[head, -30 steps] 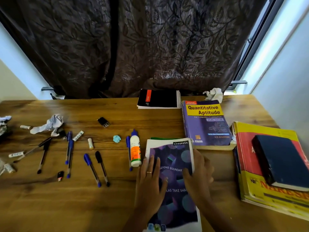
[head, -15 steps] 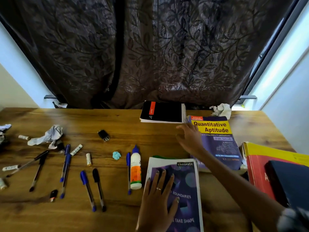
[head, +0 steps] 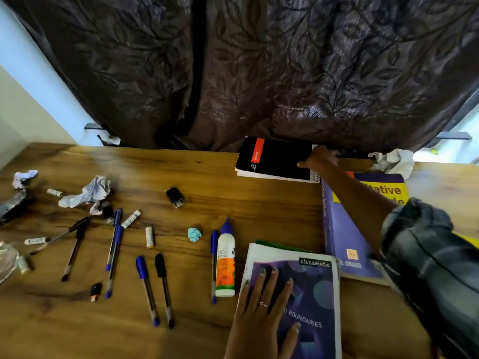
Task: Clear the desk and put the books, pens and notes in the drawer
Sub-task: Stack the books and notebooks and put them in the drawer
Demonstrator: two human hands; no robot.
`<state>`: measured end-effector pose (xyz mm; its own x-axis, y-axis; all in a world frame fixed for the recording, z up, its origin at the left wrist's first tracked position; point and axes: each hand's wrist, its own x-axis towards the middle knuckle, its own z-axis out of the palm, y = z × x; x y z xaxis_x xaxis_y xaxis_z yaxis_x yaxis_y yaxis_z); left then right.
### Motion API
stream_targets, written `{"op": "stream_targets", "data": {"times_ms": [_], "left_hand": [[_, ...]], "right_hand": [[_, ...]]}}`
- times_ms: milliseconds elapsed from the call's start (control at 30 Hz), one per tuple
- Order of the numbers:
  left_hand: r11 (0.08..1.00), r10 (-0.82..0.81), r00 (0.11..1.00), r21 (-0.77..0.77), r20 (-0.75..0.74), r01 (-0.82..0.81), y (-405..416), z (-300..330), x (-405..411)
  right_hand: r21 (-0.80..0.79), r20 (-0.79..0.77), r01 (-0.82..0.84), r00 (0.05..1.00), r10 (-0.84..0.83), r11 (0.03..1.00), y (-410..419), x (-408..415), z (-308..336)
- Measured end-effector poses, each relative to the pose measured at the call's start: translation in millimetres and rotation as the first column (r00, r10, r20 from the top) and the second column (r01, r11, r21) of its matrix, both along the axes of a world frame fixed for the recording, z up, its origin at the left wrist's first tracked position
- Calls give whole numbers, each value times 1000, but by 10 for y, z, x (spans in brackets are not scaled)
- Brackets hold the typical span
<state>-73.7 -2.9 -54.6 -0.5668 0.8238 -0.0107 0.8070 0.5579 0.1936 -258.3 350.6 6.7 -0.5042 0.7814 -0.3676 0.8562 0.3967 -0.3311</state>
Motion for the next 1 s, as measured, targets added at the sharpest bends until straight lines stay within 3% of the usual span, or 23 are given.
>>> {"op": "stream_targets", "data": {"times_ms": [133,233,333,467,567,633,733,867,1000], "left_hand": [[1000,-1,999,-13,39,2,-16,50,13],[1000,8,998,26,69,-10,-4,83,7],[998,9,996,64,89,-15,-5,140,16],[998,13,993,66,118,-21,-32,228,50],[995,15,995,101,102,-25,-51,264,79],[974,-9,993,227,120,-18,-78,255,97],[882,17,969,453,248,-131,-105,292,115],[635,22,912,699,409,-329,-141,348,164],[296,21,715,679,699,-672,-170,402,128]], "right_hand": [[-187,-23,50,998,-55,981,128,-78,-17],[-239,-224,62,968,-117,969,153,-47,-82],[-206,-402,91,900,-169,974,-31,48,33],[-229,-659,56,726,-197,972,-374,218,360],[-129,-748,23,654,-112,991,-613,437,748],[-37,-789,-21,614,-17,999,-702,629,1042],[79,-806,-157,572,156,984,-841,1040,1500],[136,-719,-426,579,385,895,-1009,1700,1992],[-46,-551,-645,654,519,763,-1043,2209,2098]]}}
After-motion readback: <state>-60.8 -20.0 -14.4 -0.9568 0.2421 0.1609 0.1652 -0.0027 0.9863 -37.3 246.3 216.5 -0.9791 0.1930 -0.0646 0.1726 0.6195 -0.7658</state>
